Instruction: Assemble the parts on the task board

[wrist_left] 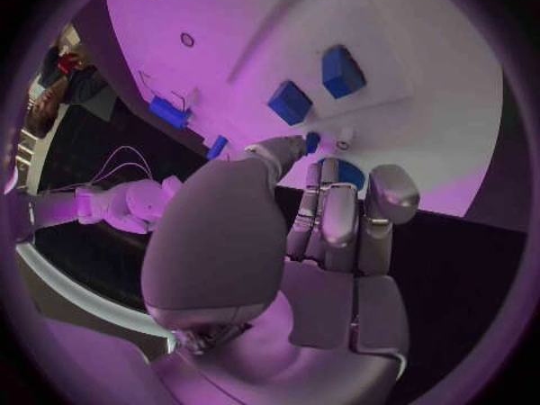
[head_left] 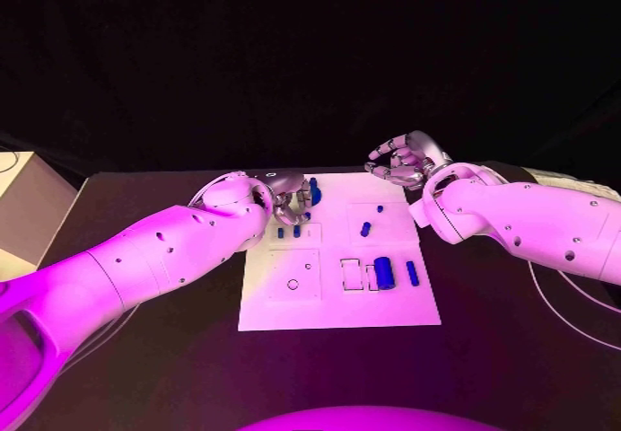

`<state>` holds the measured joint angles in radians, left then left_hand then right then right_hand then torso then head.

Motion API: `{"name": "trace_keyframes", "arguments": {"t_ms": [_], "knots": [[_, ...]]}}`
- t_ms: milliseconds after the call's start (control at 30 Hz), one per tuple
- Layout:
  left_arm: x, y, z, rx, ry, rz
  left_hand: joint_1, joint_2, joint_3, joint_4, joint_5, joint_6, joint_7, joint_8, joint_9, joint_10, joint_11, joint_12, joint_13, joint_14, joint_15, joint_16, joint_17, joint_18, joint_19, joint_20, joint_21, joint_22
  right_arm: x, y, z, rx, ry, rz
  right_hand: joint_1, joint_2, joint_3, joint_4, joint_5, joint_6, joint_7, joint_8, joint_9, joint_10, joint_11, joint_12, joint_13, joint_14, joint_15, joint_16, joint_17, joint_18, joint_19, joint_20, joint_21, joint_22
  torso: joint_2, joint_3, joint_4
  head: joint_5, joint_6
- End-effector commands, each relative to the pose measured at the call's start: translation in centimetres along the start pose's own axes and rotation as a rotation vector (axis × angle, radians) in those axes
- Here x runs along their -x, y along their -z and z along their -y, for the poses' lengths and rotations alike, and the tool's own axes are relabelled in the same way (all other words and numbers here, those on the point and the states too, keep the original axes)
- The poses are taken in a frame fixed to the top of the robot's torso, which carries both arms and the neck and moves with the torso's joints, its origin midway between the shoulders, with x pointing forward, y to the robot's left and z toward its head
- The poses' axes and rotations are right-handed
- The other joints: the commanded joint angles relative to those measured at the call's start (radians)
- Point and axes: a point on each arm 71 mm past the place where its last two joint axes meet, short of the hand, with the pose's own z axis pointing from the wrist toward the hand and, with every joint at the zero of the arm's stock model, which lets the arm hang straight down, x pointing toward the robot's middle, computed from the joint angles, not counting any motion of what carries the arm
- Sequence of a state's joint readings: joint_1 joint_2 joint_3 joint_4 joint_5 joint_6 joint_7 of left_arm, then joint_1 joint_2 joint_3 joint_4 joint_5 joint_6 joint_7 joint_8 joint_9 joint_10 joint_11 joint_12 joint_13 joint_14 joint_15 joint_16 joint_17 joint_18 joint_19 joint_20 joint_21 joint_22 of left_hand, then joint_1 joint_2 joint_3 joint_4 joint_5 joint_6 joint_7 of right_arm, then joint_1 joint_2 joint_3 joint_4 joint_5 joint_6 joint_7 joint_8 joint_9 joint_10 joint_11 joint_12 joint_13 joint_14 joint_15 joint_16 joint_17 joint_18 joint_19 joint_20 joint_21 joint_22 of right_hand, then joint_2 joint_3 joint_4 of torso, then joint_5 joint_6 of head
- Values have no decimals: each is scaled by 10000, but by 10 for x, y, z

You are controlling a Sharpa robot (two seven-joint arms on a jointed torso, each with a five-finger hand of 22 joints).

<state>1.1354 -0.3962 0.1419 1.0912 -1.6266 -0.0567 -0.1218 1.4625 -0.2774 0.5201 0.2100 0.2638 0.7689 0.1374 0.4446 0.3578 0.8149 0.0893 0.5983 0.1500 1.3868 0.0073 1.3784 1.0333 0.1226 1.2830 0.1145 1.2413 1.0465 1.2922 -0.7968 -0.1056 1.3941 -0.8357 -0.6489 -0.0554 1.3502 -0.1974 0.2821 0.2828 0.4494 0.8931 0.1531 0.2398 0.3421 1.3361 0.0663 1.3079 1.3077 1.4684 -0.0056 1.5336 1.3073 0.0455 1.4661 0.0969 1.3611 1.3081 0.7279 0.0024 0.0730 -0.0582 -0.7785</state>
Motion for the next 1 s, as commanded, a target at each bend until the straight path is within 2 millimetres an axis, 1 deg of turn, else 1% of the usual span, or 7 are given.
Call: {"name": "trace_keyframes", "arguments": {"t_ms": [33, 200, 367, 567, 733, 833, 1000], "knots": [[-2, -1, 1, 44, -145, -286, -79, -44, -5, 46, -58, 85, -28, -48, -21, -62, 12, -84, -21, 75, 22, 29, -4, -86, 28, 3, 11, -12, -1, 0, -2, 143, 4, -22, 0, -127, 64, 13, 48, -68, -6, 62, 9, -4, -6, -8, 118, 816, -60, -22, 1793, 62, 291, -86, 10, 864, 6, -1, 0, -20, -15], [-3, -2, 3, 36, -131, -373, -76, -25, 1, 52, -58, 107, -28, -53, -27, -57, 14, -104, -35, 89, 32, 35, 8, -87, 28, 10, 11, -13, -1, 0, -2, 150, 2, -28, 0, -127, 64, 13, 48, -68, -6, 62, 9, -4, -6, -8, 118, 816, -60, -22, 1793, 62, 291, -86, 10, 864, 8, -7, 12, -35, -44], [-4, -3, 4, 11, -107, -454, -56, 10, 23, 55, -61, 170, -21, -72, -45, 33, 20, -127, -65, 118, 54, 45, 13, -97, 51, 31, 37, 23, -1, 0, -2, 155, 0, -31, 0, -127, 64, 13, 48, -68, -6, 62, 9, -4, -6, -8, 118, 816, -60, -22, 1793, 62, 291, -86, 10, 864, 4, -2, 18, -43, -78], [-5, -3, 5, -4, -99, -525, 25, 78, 116, 25, -62, 389, -35, -100, -77, 330, -6, -174, -130, 177, 50, 74, 24, -110, 111, 46, 111, 119, -2, 0, -3, 160, -2, -34, -3, -131, 81, 14, 59, -66, -7, 70, 12, 28, -8, 14, 133, 818, -62, -20, 1797, 60, 296, -89, 18, 872, 6, -6, 15, -44, -106], [-6, -4, 6, -74, -72, -476, 156, 171, 299, -70, -63, 675, -101, -130, -92, 681, -95, -268, -208, 211, -38, 92, 9, -116, 146, -13, 165, 182, -2, 0, -3, 159, -3, -55, -4, -131, 83, 15, 60, -66, -8, 71, 12, 48, -8, 35, 152, 816, -62, -24, 1789, 61, 294, -89, 12, 867, 11, -6, 0, -52, -131], [-6, -4, 6, -105, -61, -453, 175, 188, 343, -91, -62, 731, -115, -143, -93, 743, -119, -307, -231, 223, -71, 100, 21, -120, 162, -41, 186, 209, -2, 0, -3, 158, -2, -64, -7, -130, 86, 16, 61, -65, -8, 72, 13, 68, -8, 55, 171, 819, -62, -18, 1801, 59, 297, -89, 18, 873, 17, -6, -6, -64, -148], [-7, -5, 6, -133, -30, -405, 219, 260, 485, -159, -71, 895, -144, -199, -95, 990, -173, -441, -303, 255, -113, 115, 24, -145, 218, -95, 255, 304, -2, 0, -4, 157, 0, -78, -11, -130, 89, 18, 63, -64, -8, 75, 14, 116, -8, 106, 217, 821, -63, -16, 1807, 56, 303, -90, 33, 885, -2, -5, 2, -87, -187]]}}
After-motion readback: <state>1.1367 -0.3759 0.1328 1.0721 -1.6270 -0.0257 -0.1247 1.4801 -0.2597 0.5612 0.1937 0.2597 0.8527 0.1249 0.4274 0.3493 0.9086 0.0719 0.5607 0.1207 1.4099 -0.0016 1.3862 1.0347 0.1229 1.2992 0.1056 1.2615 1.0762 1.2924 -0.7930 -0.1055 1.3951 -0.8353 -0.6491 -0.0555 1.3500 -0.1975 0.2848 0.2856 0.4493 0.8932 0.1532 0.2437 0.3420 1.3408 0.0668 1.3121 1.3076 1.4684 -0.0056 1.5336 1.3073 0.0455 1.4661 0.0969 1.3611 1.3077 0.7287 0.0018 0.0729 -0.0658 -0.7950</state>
